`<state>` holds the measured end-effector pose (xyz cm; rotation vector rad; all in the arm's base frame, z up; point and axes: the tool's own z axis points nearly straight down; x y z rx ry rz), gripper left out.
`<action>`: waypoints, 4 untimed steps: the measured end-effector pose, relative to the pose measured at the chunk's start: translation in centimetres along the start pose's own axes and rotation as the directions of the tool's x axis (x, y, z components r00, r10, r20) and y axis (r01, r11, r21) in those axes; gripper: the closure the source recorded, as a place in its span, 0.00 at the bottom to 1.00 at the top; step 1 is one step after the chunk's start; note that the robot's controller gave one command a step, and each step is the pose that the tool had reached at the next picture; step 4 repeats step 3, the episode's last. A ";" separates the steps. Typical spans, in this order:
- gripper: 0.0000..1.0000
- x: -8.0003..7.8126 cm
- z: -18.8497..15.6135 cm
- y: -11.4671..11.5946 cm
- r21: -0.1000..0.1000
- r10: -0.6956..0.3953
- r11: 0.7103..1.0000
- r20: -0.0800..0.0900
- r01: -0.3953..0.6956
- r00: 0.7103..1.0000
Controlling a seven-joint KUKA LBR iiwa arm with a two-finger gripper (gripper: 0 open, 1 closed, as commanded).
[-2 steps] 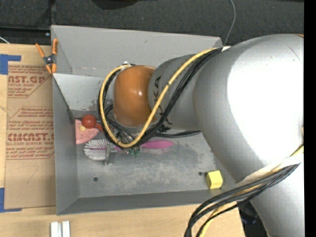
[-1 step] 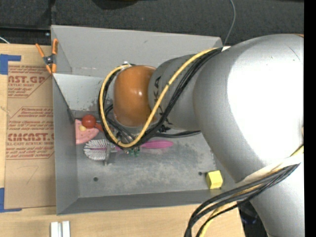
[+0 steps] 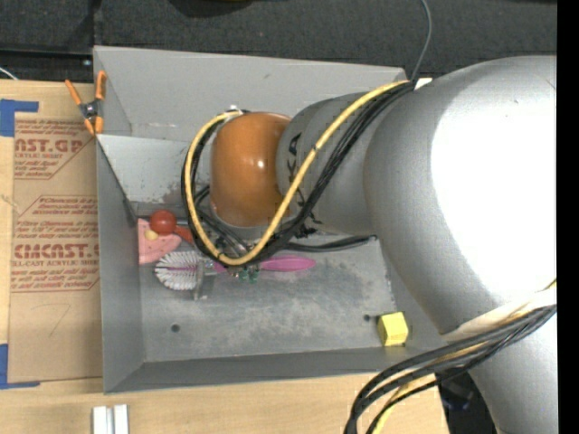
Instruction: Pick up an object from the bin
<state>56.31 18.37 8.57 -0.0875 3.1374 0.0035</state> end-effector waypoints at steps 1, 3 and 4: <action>1.00 0.0 -1.9 0.0 0.000 0.000 1.000 -0.001 0.000 1.000; 1.00 -0.1 -7.5 0.1 -0.002 0.000 1.000 0.003 0.000 1.000; 1.00 -0.1 -7.5 0.1 -0.002 0.000 1.000 0.003 0.000 1.000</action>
Offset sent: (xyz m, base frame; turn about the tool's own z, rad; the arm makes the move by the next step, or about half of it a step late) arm 0.0001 0.0004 0.0796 0.0001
